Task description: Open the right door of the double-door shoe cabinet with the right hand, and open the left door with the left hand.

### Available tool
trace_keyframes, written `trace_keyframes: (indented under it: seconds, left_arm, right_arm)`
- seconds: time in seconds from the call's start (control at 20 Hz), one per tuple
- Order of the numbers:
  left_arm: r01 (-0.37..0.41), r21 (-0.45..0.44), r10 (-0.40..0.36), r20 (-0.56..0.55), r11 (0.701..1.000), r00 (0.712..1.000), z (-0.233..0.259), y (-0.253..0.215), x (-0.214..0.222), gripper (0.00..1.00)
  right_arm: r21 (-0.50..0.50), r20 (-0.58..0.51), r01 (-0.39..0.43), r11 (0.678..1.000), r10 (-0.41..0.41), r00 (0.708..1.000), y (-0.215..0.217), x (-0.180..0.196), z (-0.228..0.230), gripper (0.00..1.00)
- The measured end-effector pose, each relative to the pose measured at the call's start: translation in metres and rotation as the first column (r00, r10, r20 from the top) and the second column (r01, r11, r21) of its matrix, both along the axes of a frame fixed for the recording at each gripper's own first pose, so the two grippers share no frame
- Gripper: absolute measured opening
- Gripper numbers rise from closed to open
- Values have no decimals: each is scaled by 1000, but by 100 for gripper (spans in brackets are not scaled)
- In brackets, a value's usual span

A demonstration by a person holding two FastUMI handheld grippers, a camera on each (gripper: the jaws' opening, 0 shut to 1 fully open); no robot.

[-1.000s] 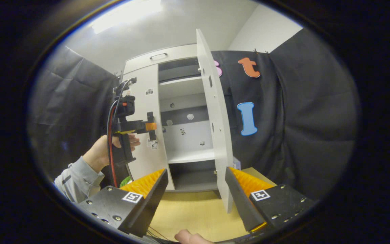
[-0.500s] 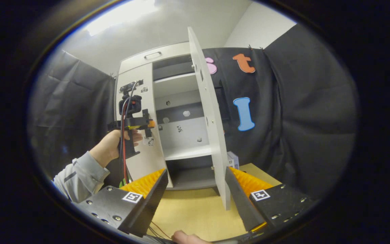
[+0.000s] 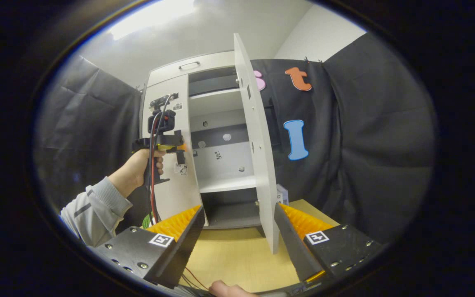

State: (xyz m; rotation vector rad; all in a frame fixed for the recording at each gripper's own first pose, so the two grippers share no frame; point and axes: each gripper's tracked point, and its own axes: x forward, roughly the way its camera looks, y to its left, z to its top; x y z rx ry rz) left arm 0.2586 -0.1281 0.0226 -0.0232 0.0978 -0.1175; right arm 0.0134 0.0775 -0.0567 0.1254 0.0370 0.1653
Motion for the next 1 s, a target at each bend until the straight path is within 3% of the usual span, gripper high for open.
trace_keyframes:
  seconds: [0.45, 1.0]
  left_arm:
    - [57, -18, -57, -6, 998, 998, 4, 8, -36, 20]
    - [114, -7, -115, -6, 993, 993, 6, 29, -84, 20]
  right_arm:
    - [-6, 21, 41, 999, -41, 999, -3, 4, 19, 100]
    - [-64, 55, 103, 993, -100, 994, -12, 35, 37, 100]
